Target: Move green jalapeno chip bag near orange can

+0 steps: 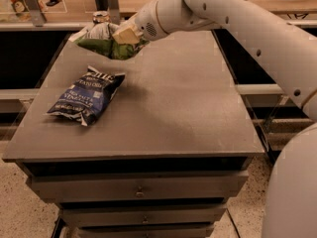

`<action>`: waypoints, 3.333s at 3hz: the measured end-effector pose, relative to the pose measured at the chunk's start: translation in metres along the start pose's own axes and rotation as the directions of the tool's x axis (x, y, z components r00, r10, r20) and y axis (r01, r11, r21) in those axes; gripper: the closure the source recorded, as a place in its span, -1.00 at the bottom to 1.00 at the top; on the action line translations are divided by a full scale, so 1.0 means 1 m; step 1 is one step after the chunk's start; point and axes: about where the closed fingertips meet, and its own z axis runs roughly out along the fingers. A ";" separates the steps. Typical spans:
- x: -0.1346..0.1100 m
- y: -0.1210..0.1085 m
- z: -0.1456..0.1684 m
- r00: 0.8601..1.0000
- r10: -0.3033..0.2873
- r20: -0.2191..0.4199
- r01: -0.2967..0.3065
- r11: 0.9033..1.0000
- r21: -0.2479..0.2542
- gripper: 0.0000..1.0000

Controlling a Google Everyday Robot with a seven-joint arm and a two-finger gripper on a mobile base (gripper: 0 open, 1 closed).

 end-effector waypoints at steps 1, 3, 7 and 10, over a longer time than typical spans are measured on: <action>-0.009 -0.007 -0.002 0.999 -0.042 0.007 0.042 0.999 0.014 1.00; -0.005 -0.014 0.011 0.999 -0.032 0.019 0.033 0.999 -0.004 1.00; 0.044 -0.084 0.039 1.000 0.003 0.015 -0.002 0.999 -0.050 1.00; 0.057 -0.092 0.049 0.999 0.037 0.031 -0.034 0.995 -0.093 -0.26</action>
Offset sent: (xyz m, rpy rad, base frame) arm 0.0050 0.0003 0.0085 -0.0089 -0.0386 0.0065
